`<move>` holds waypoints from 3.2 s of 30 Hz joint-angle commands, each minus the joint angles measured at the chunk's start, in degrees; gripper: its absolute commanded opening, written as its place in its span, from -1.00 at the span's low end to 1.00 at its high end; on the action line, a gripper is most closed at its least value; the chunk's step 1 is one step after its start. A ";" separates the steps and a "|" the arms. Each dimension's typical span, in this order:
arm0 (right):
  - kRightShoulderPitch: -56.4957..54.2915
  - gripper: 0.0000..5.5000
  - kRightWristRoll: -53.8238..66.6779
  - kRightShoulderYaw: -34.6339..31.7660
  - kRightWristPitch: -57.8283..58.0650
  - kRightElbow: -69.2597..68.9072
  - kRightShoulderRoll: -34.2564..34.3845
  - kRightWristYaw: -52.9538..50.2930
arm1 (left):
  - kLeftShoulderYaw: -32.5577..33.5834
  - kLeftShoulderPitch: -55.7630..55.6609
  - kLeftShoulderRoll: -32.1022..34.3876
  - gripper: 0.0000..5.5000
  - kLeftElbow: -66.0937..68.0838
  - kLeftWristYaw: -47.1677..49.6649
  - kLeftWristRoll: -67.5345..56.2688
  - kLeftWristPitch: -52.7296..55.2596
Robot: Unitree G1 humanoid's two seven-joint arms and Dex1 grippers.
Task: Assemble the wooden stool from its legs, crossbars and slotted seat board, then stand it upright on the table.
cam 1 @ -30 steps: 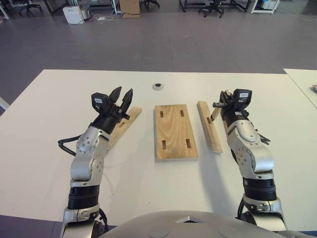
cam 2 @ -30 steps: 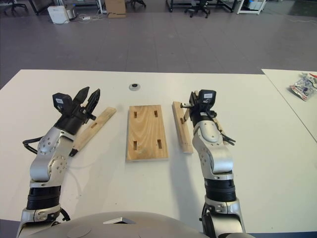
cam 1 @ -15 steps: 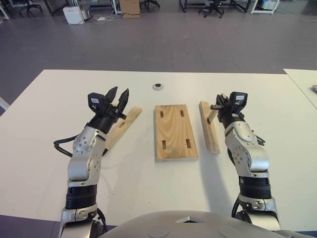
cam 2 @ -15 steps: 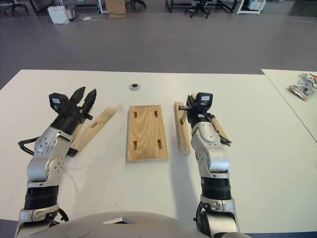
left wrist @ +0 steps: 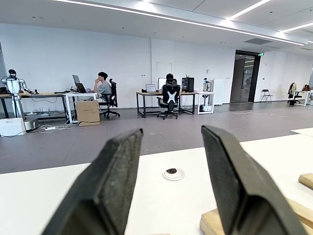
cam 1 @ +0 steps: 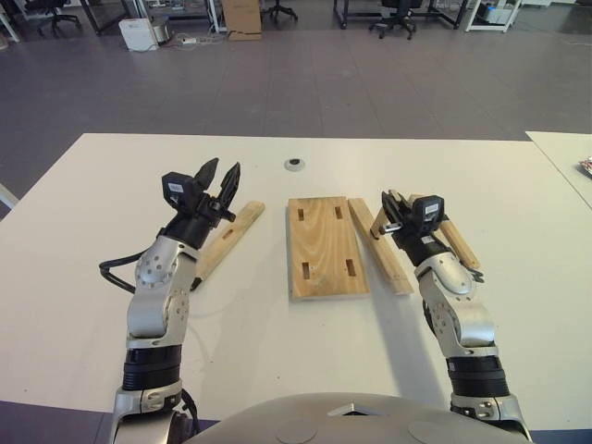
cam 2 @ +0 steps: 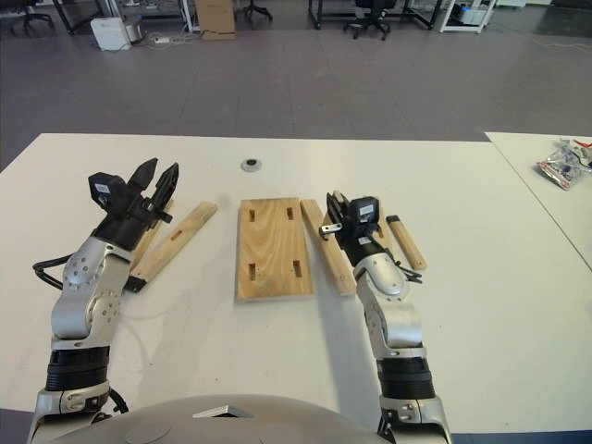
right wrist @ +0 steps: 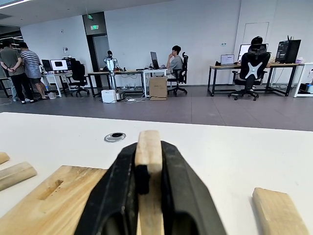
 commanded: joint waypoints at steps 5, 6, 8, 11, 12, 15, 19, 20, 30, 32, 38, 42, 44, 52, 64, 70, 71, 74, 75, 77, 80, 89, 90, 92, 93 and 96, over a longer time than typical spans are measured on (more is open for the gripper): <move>3.30 -0.85 -6.31 1.45 3.54 7.96 -0.67 -3.65 | 0.14 -0.40 0.48 -0.20 0.16 -0.81 0.47 -0.60; 2.68 -0.85 -6.74 1.42 5.34 7.85 -0.76 -4.55 | 0.07 -0.28 0.39 -0.20 0.12 -0.77 0.57 -0.66; 1.48 -0.85 -7.02 1.11 8.04 7.68 -0.62 -5.92 | -0.05 0.02 0.18 -0.20 0.03 -0.64 0.75 -0.85; 1.19 -0.85 -7.12 0.86 8.33 8.71 -0.64 -6.33 | -0.29 0.30 -0.17 -0.20 -0.19 -0.37 1.02 -1.24; 1.32 -0.85 -6.96 0.66 8.60 8.85 -0.51 -6.62 | -0.36 0.44 -0.28 -0.20 -0.27 -0.31 1.06 -1.36; 1.22 -0.85 -7.33 0.77 9.58 8.92 -0.88 -6.96 | -0.44 0.85 -0.58 -0.20 -0.42 -0.12 1.35 -1.79; 0.76 -0.62 -6.77 -0.02 9.63 8.68 -0.94 -6.85 | -0.43 0.66 -0.82 -0.20 -0.19 -0.08 1.58 -2.13; 0.56 -0.54 -6.85 -0.23 9.92 8.45 -0.78 -6.83 | -0.41 0.69 -0.88 -0.20 -0.21 -0.04 1.62 -2.18; 0.88 0.17 -6.24 -0.94 21.64 -2.69 -0.59 -7.47 | -1.43 2.96 -2.31 -0.20 -1.62 1.04 2.21 -2.52; 1.94 0.25 -6.07 -0.62 28.03 -7.67 -1.04 -7.61 | -1.66 4.05 -2.70 -0.20 -2.65 1.51 2.36 -2.47; 2.75 0.25 -4.65 -1.12 47.19 -17.72 -4.30 -6.29 | -2.51 8.08 -4.38 -0.20 -6.37 3.94 3.25 -2.73; 2.44 0.25 -3.99 0.82 53.73 -18.04 -8.86 -2.85 | -3.51 9.28 -5.84 -0.20 -7.52 5.71 4.63 -3.48; 3.03 0.25 -4.48 1.25 53.62 -15.89 -10.18 -1.98 | -4.02 9.30 -6.29 -0.20 -7.83 6.06 5.11 -3.59; 2.06 -0.24 -4.54 -0.03 47.96 -10.44 -10.70 -0.05 | -2.10 8.10 -4.10 -0.20 -7.36 5.25 3.23 -1.58; -26.29 -0.24 22.80 -16.06 42.29 -6.57 -9.61 16.41 | 10.73 -12.76 9.16 -0.20 -7.76 -4.13 -47.69 26.21; -35.23 -0.24 46.78 -17.72 56.95 -10.77 -9.24 19.34 | 11.46 -24.50 13.07 0.11 0.57 0.11 -70.34 39.06; -35.60 -0.24 49.65 -17.94 58.17 -10.65 -9.36 19.21 | 11.14 -25.57 13.87 0.15 1.70 0.52 -72.33 40.81; -36.02 -0.24 57.05 -18.11 60.40 -10.72 -9.46 17.49 | 9.92 -27.15 16.93 0.35 4.60 -0.53 -74.41 45.86; -35.66 -0.24 58.64 -17.60 60.96 -11.24 -9.82 17.33 | 9.62 -27.47 17.52 0.39 5.06 -1.25 -74.94 47.06; -34.92 -0.24 60.66 -16.58 61.39 -11.86 -10.50 16.68 | 9.57 -27.96 17.79 0.39 5.34 -1.84 -75.34 48.01; -33.52 -0.24 63.08 -14.40 61.62 -13.32 -11.32 16.36 | 9.95 -28.70 17.29 0.39 6.31 -0.75 -76.44 48.03; -31.33 -0.24 64.24 -10.48 60.09 -13.31 -12.28 14.76 | 9.59 -27.52 19.48 0.39 4.39 -1.74 -85.28 51.15; -31.25 -0.24 64.48 -10.48 59.97 -13.25 -12.44 14.61 | 9.58 -27.28 19.56 0.39 4.38 -1.65 -85.07 51.08; -30.80 -0.24 65.75 -9.99 60.38 -13.93 -13.00 14.85 | 9.54 -27.32 19.29 0.39 4.82 -1.49 -83.69 50.37; -30.59 -0.24 66.47 -9.62 60.66 -14.40 -13.37 15.18 | 9.46 -27.35 19.19 0.39 5.03 -1.52 -82.98 50.12; -30.33 -0.24 68.08 -8.58 60.89 -15.22 -14.68 16.01 | 9.11 -27.04 19.01 0.39 5.24 -1.89 -80.41 49.73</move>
